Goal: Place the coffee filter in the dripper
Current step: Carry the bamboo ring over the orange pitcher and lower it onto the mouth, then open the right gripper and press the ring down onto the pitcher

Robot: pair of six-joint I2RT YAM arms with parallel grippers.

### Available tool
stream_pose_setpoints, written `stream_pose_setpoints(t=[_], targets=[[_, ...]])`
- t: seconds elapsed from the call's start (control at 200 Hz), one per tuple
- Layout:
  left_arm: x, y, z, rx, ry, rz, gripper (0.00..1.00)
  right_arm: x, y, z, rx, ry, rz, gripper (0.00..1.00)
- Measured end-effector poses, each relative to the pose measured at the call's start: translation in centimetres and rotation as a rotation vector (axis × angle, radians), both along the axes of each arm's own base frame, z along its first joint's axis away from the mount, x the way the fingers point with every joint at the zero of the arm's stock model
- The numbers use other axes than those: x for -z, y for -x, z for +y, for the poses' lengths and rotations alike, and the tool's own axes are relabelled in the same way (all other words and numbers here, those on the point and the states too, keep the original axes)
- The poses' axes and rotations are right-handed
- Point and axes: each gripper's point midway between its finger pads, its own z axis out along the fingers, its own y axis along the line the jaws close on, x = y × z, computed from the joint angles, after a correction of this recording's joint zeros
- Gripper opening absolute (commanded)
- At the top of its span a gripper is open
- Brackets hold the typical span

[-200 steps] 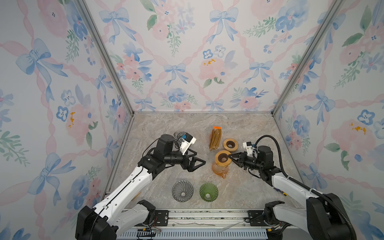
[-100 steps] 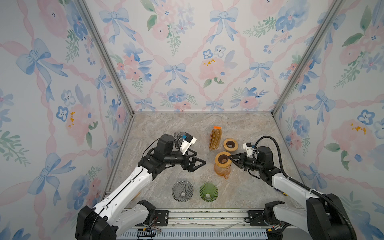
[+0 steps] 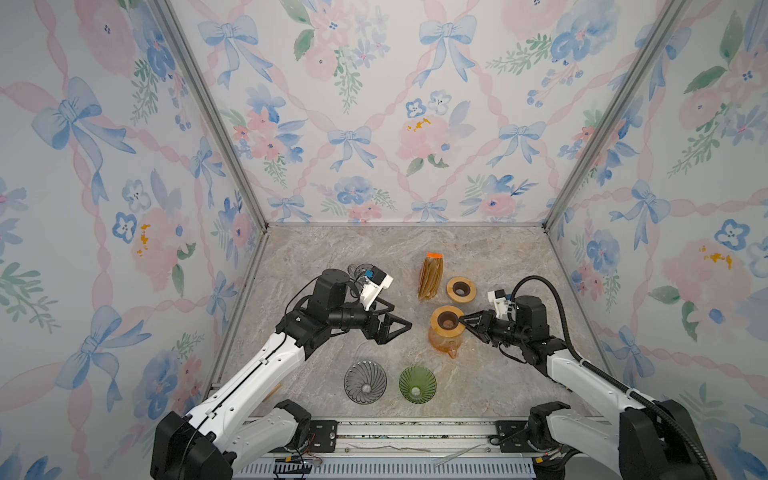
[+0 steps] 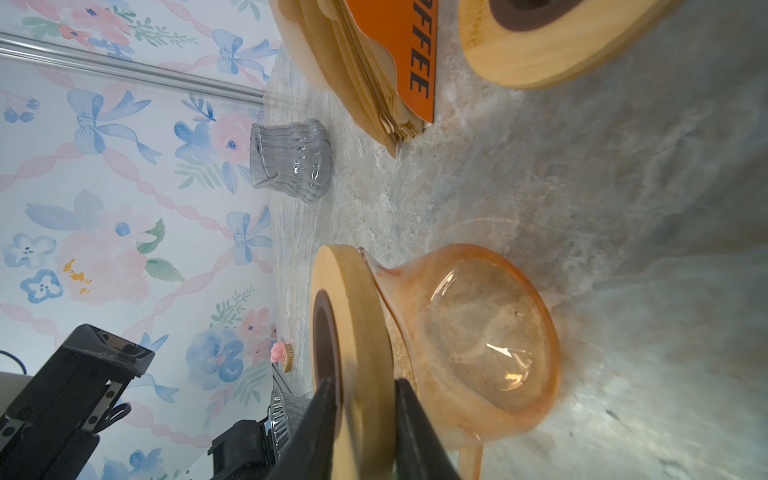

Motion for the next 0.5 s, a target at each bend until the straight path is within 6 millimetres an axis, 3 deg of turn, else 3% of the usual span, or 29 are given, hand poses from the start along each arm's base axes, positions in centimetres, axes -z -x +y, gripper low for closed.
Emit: stream_pose_setpoints(t=[0.34,0.5], targets=[[0.0,0.0,0.0,0.000,0.000,0.000,0.98,0.6,0.6,-0.9,0.004,0.089,0.018,0.32],[0.0,0.0,0.0,0.000,0.000,0.000,0.98,0.0,0.6,-1.6,0.019,0.174,0.006,0.43]])
